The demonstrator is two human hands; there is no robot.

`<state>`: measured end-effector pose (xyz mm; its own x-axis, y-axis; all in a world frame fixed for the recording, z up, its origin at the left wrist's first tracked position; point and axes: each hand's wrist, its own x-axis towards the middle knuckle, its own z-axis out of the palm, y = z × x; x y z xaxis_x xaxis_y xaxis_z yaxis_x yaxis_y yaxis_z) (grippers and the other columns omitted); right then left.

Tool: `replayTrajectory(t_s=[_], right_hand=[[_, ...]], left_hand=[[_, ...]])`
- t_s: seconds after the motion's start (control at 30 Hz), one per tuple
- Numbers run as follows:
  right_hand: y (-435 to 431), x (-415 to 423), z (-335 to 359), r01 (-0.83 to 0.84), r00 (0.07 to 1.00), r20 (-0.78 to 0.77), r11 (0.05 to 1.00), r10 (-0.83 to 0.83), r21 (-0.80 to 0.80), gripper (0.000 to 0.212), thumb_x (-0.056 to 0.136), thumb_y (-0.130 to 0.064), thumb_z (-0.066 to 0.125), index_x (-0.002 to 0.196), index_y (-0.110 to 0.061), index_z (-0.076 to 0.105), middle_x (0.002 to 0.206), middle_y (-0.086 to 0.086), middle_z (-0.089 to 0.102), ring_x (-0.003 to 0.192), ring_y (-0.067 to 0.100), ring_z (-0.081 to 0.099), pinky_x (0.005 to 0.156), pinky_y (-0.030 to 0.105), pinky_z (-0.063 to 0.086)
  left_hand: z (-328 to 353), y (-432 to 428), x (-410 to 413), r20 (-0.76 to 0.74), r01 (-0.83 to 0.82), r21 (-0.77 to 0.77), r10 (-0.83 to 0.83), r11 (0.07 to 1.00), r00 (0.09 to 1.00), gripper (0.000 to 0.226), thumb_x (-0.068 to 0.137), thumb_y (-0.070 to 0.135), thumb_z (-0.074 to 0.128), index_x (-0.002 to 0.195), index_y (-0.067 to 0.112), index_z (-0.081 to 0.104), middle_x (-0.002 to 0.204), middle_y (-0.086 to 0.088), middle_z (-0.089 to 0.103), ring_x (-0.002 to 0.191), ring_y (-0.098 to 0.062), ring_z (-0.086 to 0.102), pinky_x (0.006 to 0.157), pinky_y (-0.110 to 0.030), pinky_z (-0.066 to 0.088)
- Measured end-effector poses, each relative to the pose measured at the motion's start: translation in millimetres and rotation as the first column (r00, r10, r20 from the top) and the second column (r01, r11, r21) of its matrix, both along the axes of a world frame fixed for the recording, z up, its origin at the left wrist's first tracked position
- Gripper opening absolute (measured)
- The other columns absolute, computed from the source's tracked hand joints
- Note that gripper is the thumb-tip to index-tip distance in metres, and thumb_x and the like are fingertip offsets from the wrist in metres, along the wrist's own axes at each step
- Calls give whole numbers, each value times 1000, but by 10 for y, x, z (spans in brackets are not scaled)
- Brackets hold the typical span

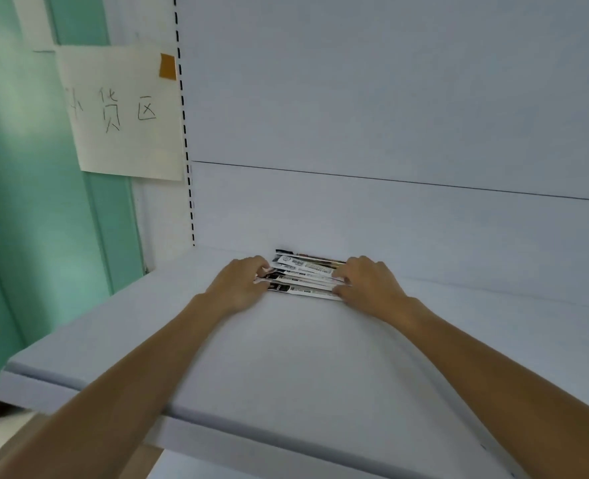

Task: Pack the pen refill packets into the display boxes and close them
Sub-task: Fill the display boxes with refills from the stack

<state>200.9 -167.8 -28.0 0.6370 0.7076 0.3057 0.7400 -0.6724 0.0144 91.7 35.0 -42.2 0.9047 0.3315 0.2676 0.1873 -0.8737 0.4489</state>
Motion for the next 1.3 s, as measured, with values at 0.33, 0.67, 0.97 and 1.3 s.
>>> replayTrajectory(t_s=[0.33, 0.67, 0.97, 1.3], right_hand=[[107, -8, -5, -25, 995, -91, 997, 32, 71, 29, 88, -14, 48, 117, -15, 50, 111, 1, 54, 106, 20, 49, 80, 30, 38], [265, -166, -15, -151, 986, 80, 988, 149, 18, 28, 87, -21, 49, 113, -20, 58, 112, -3, 58, 108, 17, 45, 90, 30, 33], [291, -255, -33, -162, 969, 209, 977, 132, 136, 25, 96, -20, 45, 114, -10, 59, 107, 9, 55, 98, 28, 54, 75, 31, 34], [130, -328, 15, -84, 995, -50, 996, 82, -38, 14, 91, -21, 51, 99, -15, 60, 111, 4, 63, 107, 24, 56, 78, 31, 43]], left_hand=[[-42, 35, 21, 72, 14, 65, -19, 998, 997, 18, 88, 26, 60, 104, 20, 63, 111, 0, 61, 106, -19, 54, 90, -30, 40], [-28, 23, 65, 103, -3, 347, -35, 938, 994, 26, 97, 28, 43, 110, 26, 65, 104, 0, 63, 101, -21, 55, 81, -32, 32], [17, 38, 17, 402, -68, 284, -54, 957, 914, 17, 94, 21, 50, 98, 20, 66, 89, 4, 63, 87, -19, 55, 81, -28, 26], [10, 56, -43, 367, -121, 126, 67, 985, 928, 20, 91, 21, 50, 108, 16, 60, 110, -1, 58, 106, -19, 52, 94, -33, 32]])
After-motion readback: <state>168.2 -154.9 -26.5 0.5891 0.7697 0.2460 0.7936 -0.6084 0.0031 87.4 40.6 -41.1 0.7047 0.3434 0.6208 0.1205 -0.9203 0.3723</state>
